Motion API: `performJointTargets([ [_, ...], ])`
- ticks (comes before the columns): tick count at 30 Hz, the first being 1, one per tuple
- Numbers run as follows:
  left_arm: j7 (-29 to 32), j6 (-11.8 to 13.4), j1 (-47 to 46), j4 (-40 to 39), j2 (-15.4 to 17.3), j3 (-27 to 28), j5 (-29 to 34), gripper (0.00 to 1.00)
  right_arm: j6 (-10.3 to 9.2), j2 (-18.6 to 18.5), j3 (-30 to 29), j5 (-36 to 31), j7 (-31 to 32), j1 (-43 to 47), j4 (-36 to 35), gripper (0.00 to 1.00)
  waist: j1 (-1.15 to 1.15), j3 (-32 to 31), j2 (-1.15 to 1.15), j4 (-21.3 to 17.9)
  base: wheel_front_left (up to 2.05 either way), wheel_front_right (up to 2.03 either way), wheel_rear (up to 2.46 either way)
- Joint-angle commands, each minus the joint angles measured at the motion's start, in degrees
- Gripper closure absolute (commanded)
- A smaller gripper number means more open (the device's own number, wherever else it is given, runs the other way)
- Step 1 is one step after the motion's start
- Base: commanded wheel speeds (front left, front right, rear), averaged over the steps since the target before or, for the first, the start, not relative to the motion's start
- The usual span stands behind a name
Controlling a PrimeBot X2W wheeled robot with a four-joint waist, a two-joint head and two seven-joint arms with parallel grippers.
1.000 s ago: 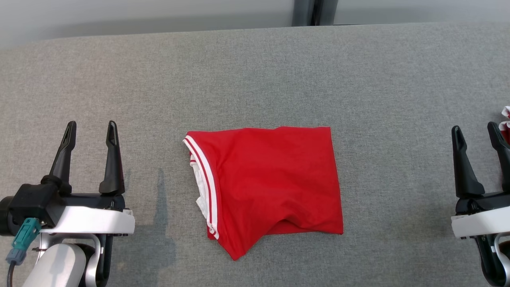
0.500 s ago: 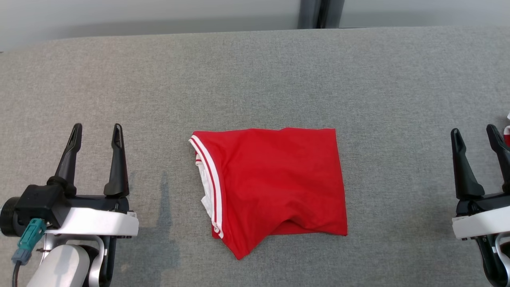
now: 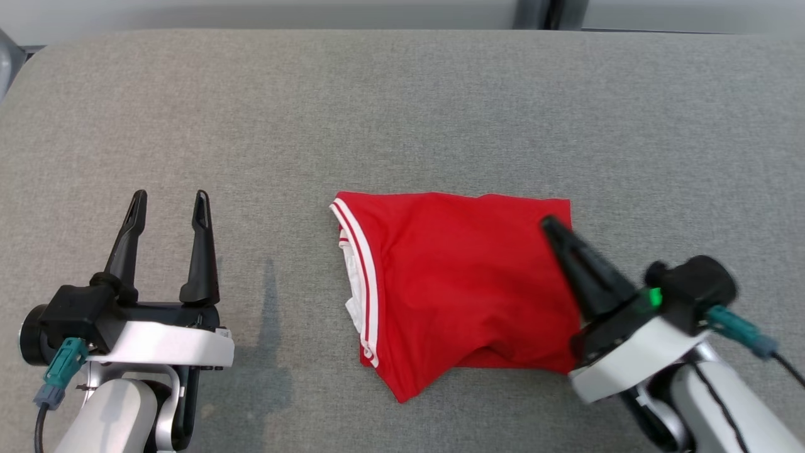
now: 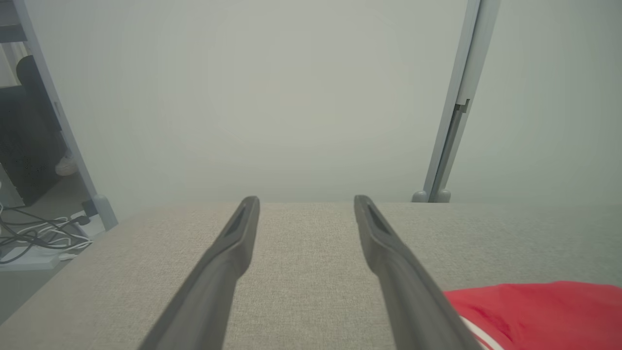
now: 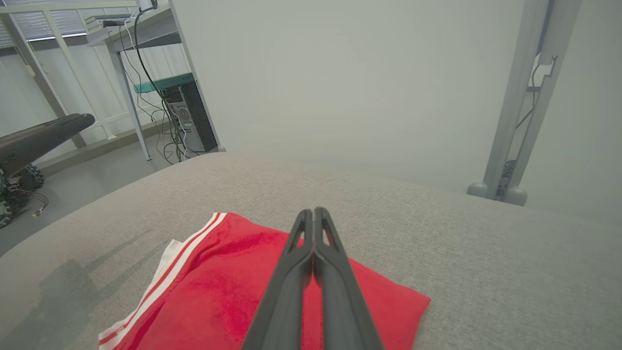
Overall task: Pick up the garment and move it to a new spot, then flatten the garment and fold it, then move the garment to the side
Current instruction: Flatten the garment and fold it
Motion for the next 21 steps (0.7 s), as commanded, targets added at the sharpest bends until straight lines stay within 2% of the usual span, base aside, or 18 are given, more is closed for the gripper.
performJointTargets([
  [1,-0.3,-0.2,-0.6,0.1,-0.1,0.2,0.0,0.0,0.01,-0.3,1.8,0.9,0.1,-0.9,0.2,1.0,0.0,0.3,0.0,0.6,0.0,0.0,0.0],
  [10,-0.6,-1.0,-1.0,1.4,-1.9,-0.1,0.3,0.0,0.01,-0.5,17.4,5.8,0.2,-5.0,6.8,1.0,0.0,1.0,0.0,2.9,0.0,0.0,0.0],
  [21,-0.7,-2.4,-1.3,3.0,-3.6,0.7,1.1,0.0,0.02,0.8,27.1,11.4,-1.0,-8.2,19.3,1.0,0.0,1.3,0.0,4.0,0.0,0.0,0.0],
])
